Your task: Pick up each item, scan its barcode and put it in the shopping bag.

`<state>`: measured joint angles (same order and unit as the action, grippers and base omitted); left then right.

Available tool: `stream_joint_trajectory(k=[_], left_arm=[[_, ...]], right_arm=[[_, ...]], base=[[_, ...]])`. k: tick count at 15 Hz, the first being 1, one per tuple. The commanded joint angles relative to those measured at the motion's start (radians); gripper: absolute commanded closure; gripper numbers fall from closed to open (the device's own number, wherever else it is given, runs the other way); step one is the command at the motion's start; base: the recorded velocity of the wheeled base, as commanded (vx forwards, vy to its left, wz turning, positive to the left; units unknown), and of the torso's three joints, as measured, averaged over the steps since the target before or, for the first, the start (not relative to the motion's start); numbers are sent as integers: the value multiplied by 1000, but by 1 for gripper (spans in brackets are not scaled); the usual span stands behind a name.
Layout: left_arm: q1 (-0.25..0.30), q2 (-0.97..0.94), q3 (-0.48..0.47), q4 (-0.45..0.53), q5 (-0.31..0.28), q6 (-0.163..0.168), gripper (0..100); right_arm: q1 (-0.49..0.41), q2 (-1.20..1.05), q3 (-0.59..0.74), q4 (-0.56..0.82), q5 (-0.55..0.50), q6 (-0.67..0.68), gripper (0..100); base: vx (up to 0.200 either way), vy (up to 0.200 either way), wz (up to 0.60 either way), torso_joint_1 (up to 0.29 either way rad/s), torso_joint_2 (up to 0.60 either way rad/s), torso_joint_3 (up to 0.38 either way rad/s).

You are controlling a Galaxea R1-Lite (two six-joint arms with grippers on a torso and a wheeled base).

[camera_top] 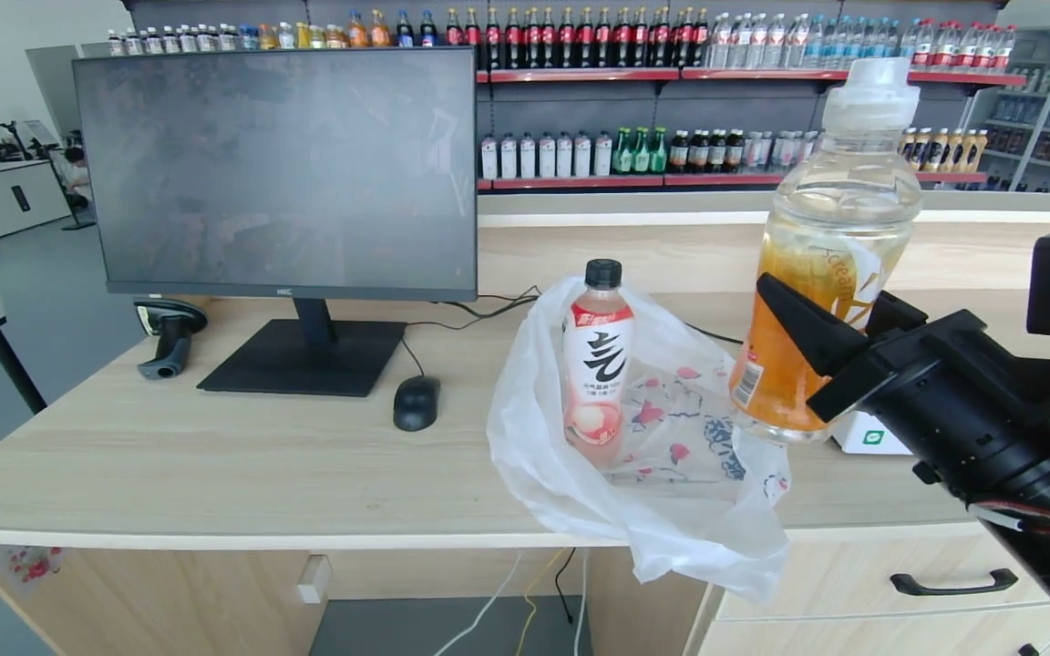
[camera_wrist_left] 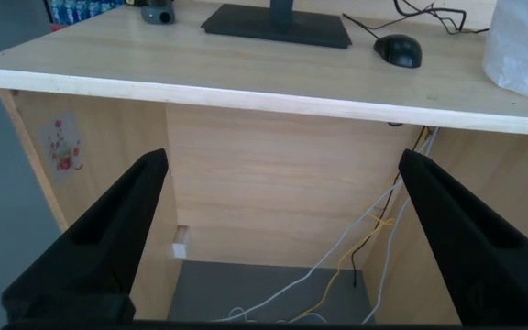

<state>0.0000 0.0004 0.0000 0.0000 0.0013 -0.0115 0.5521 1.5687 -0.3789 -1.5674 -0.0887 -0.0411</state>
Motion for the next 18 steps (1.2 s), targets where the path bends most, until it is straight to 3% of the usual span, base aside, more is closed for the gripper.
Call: stream_joint_trajectory(k=[1, 8, 18], left_arm=[[0, 0, 0, -2, 0, -1, 0], [0, 0, 0, -2, 0, -2, 0], [0, 0, 0, -2, 0, -2, 0]], right_arm=[[-1, 8, 18, -3, 0, 0, 100], [-3, 83, 3, -3, 0, 0, 100], [-60, 264, -133, -3, 1, 82, 100]], base=[[0, 0, 0, 0, 0, 0], [0, 0, 0, 0, 0, 0], [0, 0, 0, 0, 0, 0]])
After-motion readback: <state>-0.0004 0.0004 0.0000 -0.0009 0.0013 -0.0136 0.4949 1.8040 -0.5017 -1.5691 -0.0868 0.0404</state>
